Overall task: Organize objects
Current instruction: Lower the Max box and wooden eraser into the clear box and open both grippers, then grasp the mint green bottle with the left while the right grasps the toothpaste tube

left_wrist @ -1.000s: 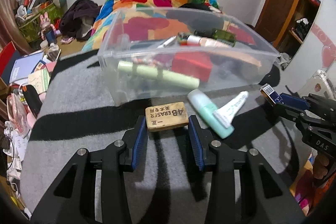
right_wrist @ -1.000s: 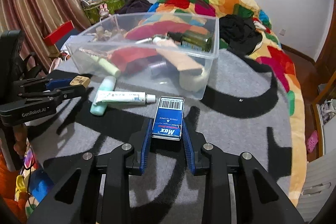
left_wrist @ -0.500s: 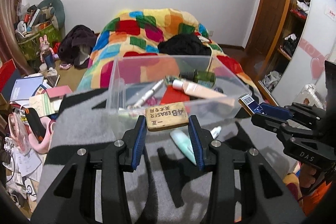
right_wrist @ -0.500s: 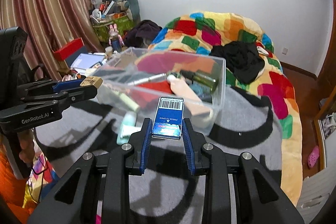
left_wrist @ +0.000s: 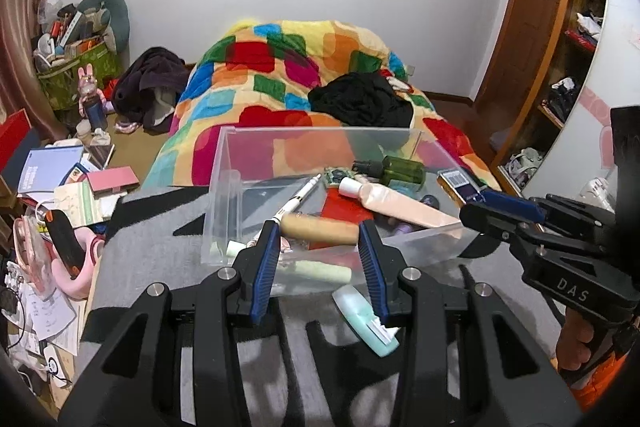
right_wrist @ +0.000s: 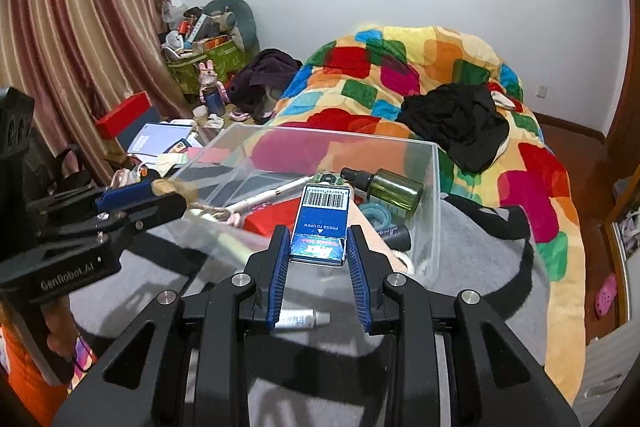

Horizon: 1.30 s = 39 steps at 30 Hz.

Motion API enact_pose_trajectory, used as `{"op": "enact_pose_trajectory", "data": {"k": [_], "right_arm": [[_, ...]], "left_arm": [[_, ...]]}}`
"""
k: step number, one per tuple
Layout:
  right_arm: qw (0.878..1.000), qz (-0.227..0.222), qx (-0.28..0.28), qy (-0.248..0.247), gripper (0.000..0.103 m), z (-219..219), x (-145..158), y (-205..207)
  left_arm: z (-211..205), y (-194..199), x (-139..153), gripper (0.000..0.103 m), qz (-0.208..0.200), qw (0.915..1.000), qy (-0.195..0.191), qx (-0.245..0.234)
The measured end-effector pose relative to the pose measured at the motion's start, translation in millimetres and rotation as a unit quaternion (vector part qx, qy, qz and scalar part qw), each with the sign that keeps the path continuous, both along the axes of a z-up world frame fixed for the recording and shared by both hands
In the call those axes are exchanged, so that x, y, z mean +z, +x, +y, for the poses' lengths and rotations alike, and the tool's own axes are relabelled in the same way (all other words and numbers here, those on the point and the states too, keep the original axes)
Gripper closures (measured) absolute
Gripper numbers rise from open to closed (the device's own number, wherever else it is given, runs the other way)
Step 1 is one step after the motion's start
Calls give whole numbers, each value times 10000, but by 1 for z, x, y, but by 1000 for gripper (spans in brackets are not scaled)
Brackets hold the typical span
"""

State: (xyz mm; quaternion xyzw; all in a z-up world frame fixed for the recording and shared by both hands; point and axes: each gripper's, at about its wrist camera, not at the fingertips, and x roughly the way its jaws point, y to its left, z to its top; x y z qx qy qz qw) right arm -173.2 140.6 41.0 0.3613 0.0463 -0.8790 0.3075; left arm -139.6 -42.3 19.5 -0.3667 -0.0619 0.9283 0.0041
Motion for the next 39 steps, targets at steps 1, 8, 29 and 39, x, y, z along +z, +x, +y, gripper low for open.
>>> {"op": "enact_pose_trajectory", "data": {"k": [1, 8, 29, 39], "right_arm": [[10000, -18, -35, 47, 77, -2, -2, -5], [9993, -149, -104, 313, 77, -17, -15, -28], [9990, -74, 355, 263, 49, -7, -8, 4], [9970, -55, 504, 590, 49, 15, -26, 31]], "left_arm": [[-1, -3, -2, 65, -33, 10000, -8, 32], [-7, -20, -12, 65, -166, 9997, -13, 156], [5, 15, -14, 46, -181, 9998, 1, -128], [23, 4, -49, 44, -837, 9957, -126, -373]]}}
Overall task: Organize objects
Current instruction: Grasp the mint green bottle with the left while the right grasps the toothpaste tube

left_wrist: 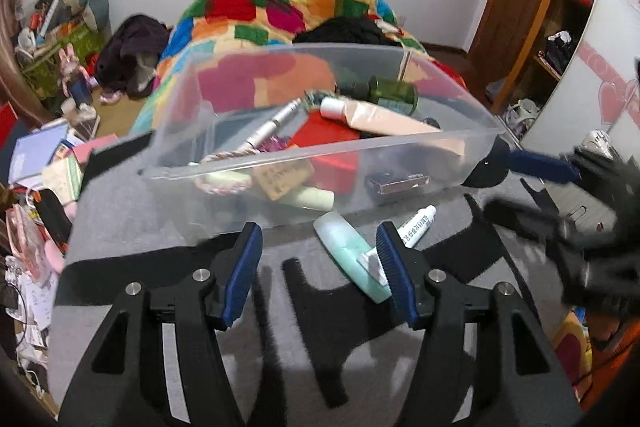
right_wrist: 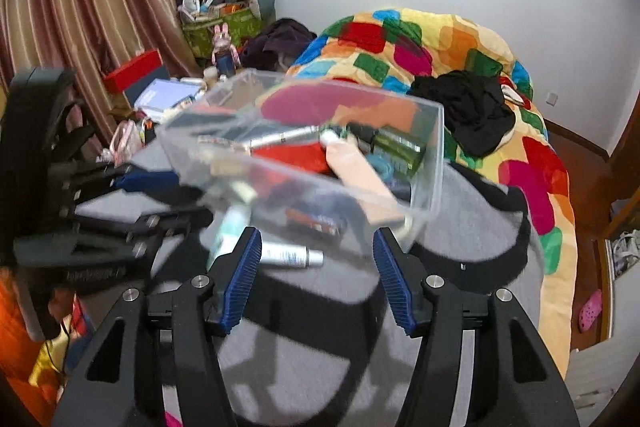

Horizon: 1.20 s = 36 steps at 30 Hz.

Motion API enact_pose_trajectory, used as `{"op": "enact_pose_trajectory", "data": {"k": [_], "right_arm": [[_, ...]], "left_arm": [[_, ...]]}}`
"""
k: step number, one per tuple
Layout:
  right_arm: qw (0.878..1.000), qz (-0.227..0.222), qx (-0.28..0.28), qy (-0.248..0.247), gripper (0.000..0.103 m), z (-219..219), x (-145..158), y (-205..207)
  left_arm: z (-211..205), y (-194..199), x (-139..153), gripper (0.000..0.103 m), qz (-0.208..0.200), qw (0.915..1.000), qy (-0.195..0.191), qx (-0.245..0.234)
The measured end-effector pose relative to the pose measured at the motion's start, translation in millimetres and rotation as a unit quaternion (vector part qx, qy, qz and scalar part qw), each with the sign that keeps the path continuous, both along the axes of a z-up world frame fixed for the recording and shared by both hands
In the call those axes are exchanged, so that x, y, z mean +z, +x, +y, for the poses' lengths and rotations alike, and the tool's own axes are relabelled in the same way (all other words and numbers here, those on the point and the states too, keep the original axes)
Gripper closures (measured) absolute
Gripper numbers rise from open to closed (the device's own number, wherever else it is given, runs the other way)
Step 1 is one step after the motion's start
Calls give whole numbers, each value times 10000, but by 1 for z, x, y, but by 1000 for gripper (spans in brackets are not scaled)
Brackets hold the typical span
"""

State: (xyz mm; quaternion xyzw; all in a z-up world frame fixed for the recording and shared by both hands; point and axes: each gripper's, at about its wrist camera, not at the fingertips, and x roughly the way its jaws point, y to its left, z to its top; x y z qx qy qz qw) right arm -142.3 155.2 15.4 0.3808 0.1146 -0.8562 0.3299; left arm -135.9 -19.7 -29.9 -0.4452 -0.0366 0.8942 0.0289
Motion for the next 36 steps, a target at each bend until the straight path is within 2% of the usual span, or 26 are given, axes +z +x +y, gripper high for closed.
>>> {"op": "enact_pose_trajectory", "data": {"k": [7, 9, 13, 15, 17, 22, 26, 31, 34, 36], "right_arm": [[9987, -70, 318, 403, 49, -6, -25, 9], [9979, -59, 422, 492, 49, -10, -30, 12], [9956, 44, 648, 678, 49, -23, -35, 13], [9946, 54, 715, 749, 49, -29, -38, 12], [9946, -150, 778, 666, 49, -32, -40, 8], [9957, -763, 437, 296, 48, -32, -46, -5], [9918, -1273, -148, 21, 37, -36, -55, -19], [9904, -1239, -613, 79, 37, -49, -56, -26], [9912, -1119, -651, 270, 38, -54, -56, -24], [9917, -1024, -688, 366, 46, -52, -56, -21]], "left_arm": [[13, -23, -23, 45, -400, 9990, -199, 55], [14, -23, -31, 50, -474, 9985, -251, 49], [12, -17, -34, 72, -474, 9984, -318, 7], [8, -10, -33, 76, -435, 9984, -373, -36], [5, -3, -32, 79, -382, 9984, -423, -53], [-3, 19, -32, 79, -202, 9987, -469, -58], [-4, 32, -32, 79, -85, 9986, -518, -74], [-6, 41, -33, 79, 22, 9990, -453, -47], [-8, 43, -33, 79, 43, 9992, -386, -27], [-8, 44, -33, 79, 72, 9992, -381, -17]]}}
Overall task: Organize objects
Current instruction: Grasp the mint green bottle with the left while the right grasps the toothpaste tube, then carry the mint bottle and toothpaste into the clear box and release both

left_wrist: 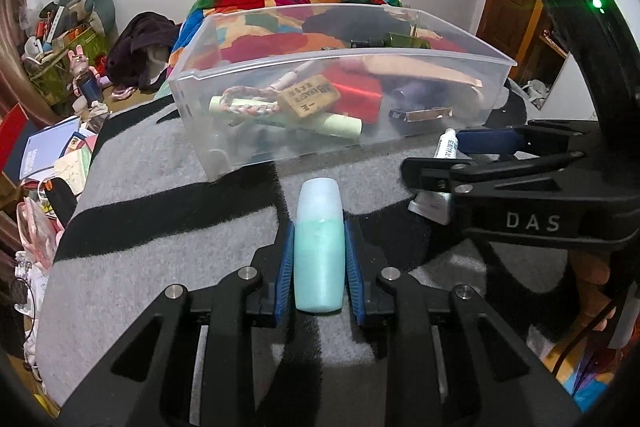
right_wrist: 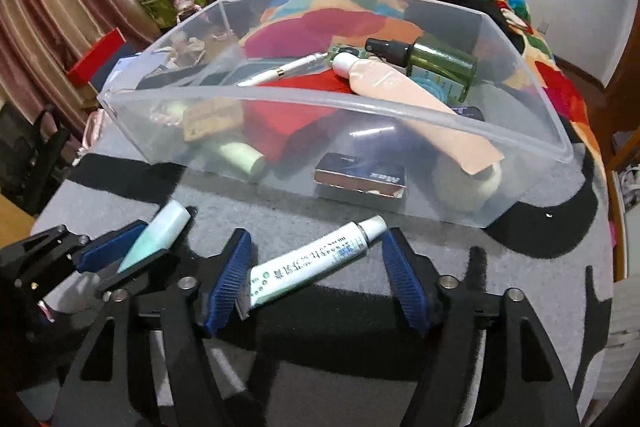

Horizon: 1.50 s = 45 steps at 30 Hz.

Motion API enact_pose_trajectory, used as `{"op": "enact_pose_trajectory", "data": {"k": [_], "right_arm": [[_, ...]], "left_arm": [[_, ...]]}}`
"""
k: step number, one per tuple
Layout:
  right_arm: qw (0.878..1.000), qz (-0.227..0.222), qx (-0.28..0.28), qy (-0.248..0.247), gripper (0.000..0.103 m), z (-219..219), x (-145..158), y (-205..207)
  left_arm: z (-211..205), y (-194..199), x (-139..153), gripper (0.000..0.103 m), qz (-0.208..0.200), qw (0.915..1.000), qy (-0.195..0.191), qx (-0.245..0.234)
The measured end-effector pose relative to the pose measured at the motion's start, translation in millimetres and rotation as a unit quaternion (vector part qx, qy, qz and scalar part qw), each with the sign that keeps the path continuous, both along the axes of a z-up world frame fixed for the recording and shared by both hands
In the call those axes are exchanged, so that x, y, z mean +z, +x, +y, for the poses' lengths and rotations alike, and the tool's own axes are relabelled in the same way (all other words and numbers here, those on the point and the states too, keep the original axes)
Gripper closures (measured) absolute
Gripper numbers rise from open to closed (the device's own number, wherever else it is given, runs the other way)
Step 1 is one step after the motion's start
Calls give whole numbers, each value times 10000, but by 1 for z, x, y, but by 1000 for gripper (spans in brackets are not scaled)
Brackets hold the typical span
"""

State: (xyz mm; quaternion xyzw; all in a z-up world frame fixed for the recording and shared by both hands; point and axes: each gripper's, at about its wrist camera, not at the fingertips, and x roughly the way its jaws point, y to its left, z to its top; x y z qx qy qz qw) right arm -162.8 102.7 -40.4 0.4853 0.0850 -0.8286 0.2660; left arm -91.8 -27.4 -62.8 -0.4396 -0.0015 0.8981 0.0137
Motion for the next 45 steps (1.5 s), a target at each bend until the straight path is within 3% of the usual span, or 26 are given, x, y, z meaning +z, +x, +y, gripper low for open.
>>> {"op": "enact_pose_trajectory", "data": {"k": [3, 7, 18, 32, 38, 45], "right_arm": [[9998, 125, -6, 126, 68, 4, 1, 4], [9999, 106, 14, 13, 88, 19, 3, 8], [9986, 128, 215, -464, 88, 49, 10, 33], [9903, 737, 261, -1151, 88, 48, 73, 30], [9884, 824, 109, -1268, 88, 45, 85, 8], [9913, 559, -60, -1188, 88, 35, 70, -27]], "left_arm": [[1, -1, 0, 78, 7, 10000, -29, 9], [1, -4, -1, 77, 15, 10000, -4, 81], [3, 6, 14, 79, 252, 9995, 28, 168], [2, 7, 80, 79, 1096, 9934, 276, 191], [-2, -14, 87, 79, 1113, 9926, 438, 193], [-10, -52, 76, 79, 826, 9945, 565, 316]]}}
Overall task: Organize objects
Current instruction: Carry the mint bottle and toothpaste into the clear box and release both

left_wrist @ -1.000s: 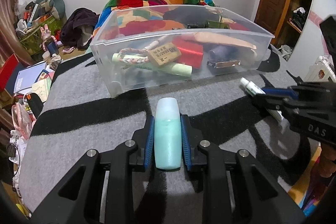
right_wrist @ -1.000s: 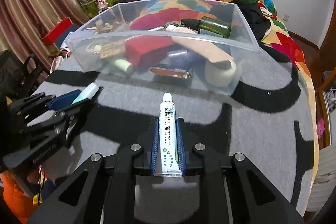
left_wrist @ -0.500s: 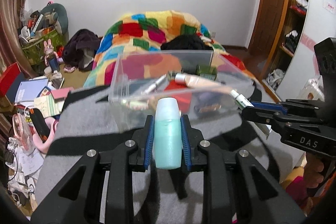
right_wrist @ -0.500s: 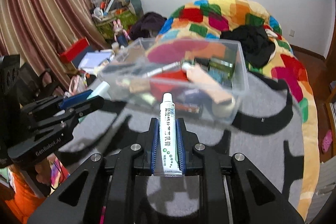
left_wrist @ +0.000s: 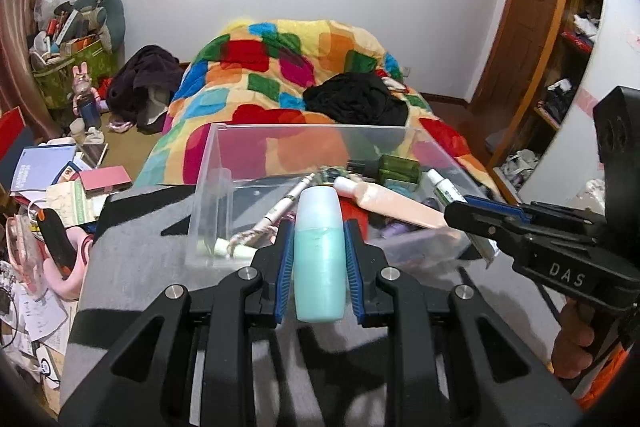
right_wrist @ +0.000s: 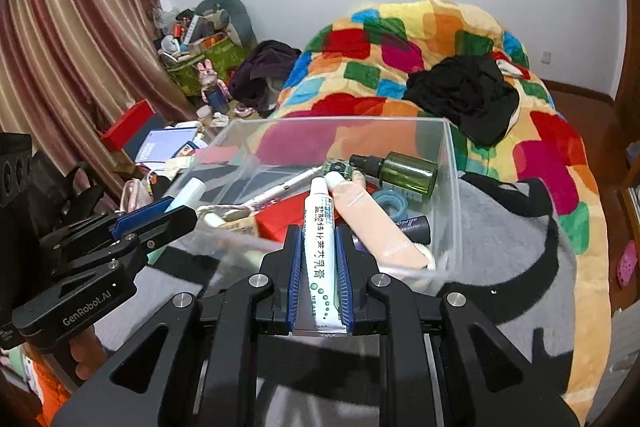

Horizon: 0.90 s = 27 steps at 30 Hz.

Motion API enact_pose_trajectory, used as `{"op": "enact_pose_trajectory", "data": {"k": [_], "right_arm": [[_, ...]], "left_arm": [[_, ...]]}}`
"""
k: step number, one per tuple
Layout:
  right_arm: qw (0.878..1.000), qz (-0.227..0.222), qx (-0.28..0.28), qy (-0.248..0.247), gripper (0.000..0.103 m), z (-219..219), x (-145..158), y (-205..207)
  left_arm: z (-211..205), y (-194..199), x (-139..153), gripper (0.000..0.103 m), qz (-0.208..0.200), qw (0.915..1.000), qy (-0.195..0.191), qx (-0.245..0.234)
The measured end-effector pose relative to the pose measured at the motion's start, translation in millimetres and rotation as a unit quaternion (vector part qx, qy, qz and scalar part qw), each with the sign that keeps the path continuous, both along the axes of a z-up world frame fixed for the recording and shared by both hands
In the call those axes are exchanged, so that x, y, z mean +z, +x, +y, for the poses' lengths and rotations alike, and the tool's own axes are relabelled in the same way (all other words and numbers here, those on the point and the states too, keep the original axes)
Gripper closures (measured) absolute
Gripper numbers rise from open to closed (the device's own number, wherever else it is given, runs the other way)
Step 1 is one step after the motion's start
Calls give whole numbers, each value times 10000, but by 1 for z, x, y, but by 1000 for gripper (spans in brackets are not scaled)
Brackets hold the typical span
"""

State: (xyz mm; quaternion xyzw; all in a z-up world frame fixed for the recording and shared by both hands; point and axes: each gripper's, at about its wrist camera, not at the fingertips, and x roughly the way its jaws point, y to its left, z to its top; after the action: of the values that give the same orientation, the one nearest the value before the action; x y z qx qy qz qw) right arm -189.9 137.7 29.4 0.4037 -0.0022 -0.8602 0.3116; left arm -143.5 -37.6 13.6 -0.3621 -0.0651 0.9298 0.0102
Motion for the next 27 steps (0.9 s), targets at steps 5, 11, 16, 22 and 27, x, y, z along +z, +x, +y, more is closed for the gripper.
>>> {"op": "enact_pose_trajectory", "data": {"k": [5, 11, 16, 22, 27], "right_arm": [[9999, -106, 9, 65, 88, -8, -9, -14], [9995, -38, 148, 272, 87, -22, -11, -18], [9986, 62, 288, 432, 83, -28, -10, -11], [9973, 288, 412, 535, 78, -24, -3, 6], [9962, 517, 464, 529, 77, -17, 8, 23]], "left_arm": [[-3, -20, -9, 79, -181, 9998, 53, 12], [-7, -31, -20, 79, -408, 9989, 238, -50], [-2, -26, -17, 79, -349, 9991, 219, -130], [8, -10, -7, 79, -148, 9997, 60, -210], [12, 7, 3, 78, 70, 9997, -102, -206]]}}
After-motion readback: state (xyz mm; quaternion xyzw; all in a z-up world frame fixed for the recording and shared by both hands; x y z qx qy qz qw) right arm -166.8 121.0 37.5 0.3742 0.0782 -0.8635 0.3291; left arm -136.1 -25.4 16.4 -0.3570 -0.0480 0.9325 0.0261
